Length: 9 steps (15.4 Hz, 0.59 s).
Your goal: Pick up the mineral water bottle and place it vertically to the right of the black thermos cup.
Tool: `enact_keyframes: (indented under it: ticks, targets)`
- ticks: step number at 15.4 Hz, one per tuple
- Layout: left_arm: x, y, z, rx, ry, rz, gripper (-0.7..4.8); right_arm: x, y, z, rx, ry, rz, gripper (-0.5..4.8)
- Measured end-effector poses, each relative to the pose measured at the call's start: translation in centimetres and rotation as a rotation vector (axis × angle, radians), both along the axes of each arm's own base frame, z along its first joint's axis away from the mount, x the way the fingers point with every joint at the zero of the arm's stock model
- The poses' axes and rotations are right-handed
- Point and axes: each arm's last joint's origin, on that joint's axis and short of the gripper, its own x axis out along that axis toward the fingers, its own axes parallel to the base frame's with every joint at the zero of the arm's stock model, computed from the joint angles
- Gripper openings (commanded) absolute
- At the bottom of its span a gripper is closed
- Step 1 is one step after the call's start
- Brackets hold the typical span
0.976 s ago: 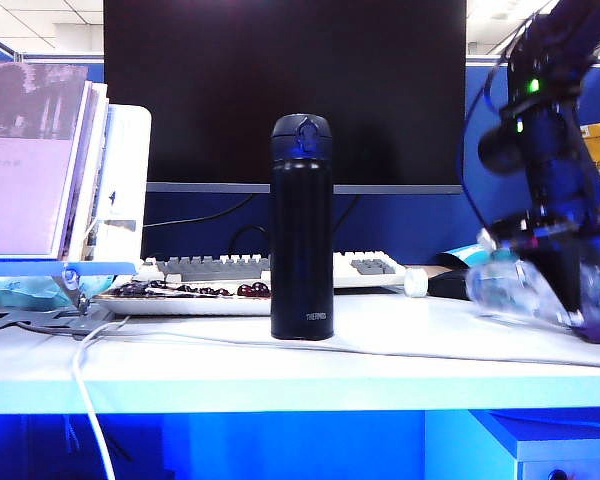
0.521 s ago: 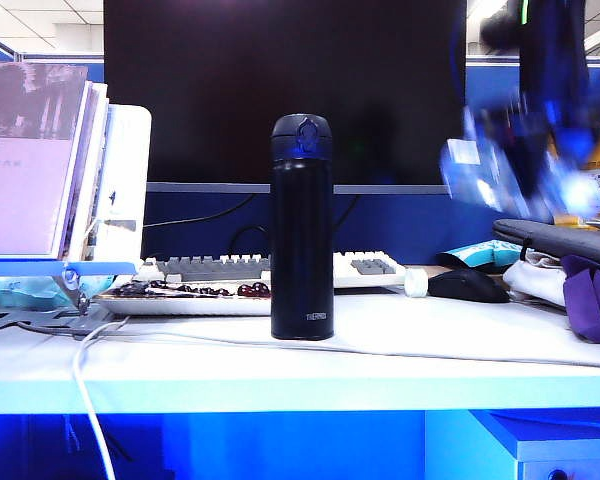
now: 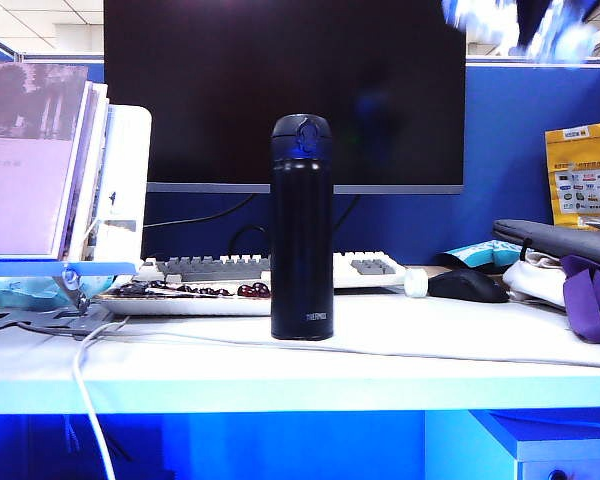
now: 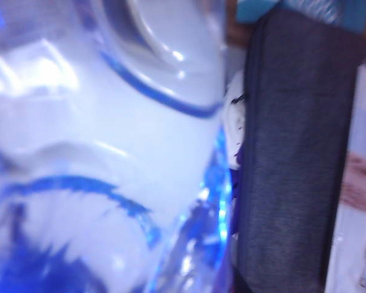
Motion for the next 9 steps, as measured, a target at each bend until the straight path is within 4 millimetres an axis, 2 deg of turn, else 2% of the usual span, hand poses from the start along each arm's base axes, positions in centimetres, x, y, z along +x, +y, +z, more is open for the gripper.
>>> enact_keyframes:
  ticks: [4,6,9]
  targets:
    - [0.0,0.1,0.1,0.003,-0.012,0.030,-0.03,-2.0,0.0,1.2,0.080,-0.008,0.029,2.10]
    - [0.1,-0.4,1.4,-0.067,-0.139,-0.137,0.08,-2.5,0.1,1.4,0.108,-0.001,0.048,2.10]
    - [0.0,-0.9,1.4,-0.271,-0.112,-0.294,0.08,-2.5,0.1,1.5,0.114,-0.001,0.048,2.10]
